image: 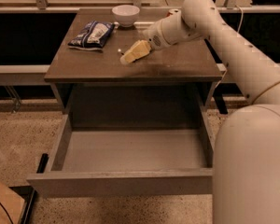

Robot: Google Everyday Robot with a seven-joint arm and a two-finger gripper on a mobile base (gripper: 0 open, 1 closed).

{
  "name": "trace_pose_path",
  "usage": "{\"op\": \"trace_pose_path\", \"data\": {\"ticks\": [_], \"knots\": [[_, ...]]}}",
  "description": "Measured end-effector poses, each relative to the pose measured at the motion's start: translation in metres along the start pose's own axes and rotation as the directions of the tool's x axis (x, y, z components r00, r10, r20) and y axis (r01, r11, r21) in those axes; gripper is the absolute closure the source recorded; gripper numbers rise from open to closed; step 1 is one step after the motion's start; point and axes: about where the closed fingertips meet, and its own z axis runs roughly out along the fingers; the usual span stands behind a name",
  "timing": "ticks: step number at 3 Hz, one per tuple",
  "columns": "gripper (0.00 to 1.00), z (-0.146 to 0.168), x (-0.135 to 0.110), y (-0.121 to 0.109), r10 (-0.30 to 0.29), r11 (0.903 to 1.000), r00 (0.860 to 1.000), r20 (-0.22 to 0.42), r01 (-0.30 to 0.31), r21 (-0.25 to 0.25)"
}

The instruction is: Place rxbar chocolate into top drawer

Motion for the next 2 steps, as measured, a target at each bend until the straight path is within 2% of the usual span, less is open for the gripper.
{"op": "trace_pose_path", "data": {"ticks": [1,2], "knots": [[0.00,-0.002,-0.007,-0.011,-0.002,0.9999,1.000,0.023,0.002,0.016],[0.00,0.015,0.008,-0.015,0.051,0.9980,0.999,0.008,-0.052,0.036]]}}
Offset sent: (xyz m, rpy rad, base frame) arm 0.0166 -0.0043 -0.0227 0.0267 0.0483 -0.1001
